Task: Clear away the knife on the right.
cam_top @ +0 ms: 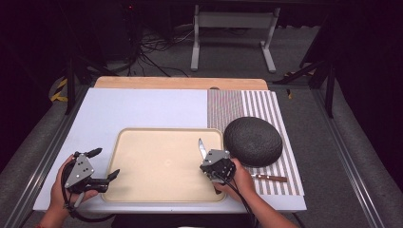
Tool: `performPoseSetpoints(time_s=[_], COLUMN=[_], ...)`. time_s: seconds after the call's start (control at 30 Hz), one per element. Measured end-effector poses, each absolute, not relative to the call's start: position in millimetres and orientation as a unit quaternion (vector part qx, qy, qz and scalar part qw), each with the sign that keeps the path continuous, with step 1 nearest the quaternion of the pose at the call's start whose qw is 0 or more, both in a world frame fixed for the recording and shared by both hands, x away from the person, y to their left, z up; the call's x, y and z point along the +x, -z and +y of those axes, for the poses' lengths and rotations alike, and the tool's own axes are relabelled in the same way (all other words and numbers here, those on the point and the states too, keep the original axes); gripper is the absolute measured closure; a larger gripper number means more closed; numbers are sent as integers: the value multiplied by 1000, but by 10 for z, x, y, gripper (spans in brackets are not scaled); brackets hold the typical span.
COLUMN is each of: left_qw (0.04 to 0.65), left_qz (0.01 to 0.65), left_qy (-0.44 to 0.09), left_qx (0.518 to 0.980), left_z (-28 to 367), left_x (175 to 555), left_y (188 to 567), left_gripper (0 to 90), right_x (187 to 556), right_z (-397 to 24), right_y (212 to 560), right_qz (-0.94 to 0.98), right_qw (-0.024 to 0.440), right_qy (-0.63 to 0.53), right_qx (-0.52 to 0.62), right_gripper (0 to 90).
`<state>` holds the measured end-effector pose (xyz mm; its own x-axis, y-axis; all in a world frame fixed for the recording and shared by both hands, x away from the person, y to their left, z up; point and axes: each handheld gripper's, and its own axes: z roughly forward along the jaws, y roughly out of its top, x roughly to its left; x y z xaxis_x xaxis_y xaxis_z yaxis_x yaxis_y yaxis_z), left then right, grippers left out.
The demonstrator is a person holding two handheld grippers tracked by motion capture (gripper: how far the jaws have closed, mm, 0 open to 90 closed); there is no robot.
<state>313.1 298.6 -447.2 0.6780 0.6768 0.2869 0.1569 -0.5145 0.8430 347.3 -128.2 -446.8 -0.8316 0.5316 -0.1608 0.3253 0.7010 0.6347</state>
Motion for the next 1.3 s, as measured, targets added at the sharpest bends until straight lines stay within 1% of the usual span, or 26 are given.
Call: performPoseSetpoints(time_s=[0.07, 0.3, 0.53, 0.63, 0.93, 1.1, 1.3], left_qw=[421, 421, 421, 422, 424, 424, 423], left_qz=[258, 265, 272, 272, 273, 273, 276], left_qy=[-307, -302, -297, -297, -304, -307, -310], left_qx=[813, 814, 813, 812, 808, 808, 806], left_z=[2983, 2988, 2999, 3003, 3020, 3029, 3041], left_x=[3132, 3150, 3164, 3163, 3153, 3156, 3155], left_y=[4475, 4494, 4496, 4494, 4478, 4478, 4472], left_gripper=[91, 91, 87, 86, 86, 86, 88], right_x=[3462, 3449, 3424, 3407, 3391, 3374, 3361], right_z=[-1341, -1456, -1510, -1556, -1595, -1657, -1708], right_y=[4466, 4469, 4480, 4492, 4509, 4431, 4386], right_qz=[905, 900, 897, 893, 891, 879, 875], right_qw=[163, 168, 175, 179, 200, 213, 227], right_qy=[-309, -311, -315, -322, -332, -358, -367], right_qx=[243, 255, 255, 258, 238, 232, 220], right_gripper=[900, 900, 884, 863, 826, 800, 813])
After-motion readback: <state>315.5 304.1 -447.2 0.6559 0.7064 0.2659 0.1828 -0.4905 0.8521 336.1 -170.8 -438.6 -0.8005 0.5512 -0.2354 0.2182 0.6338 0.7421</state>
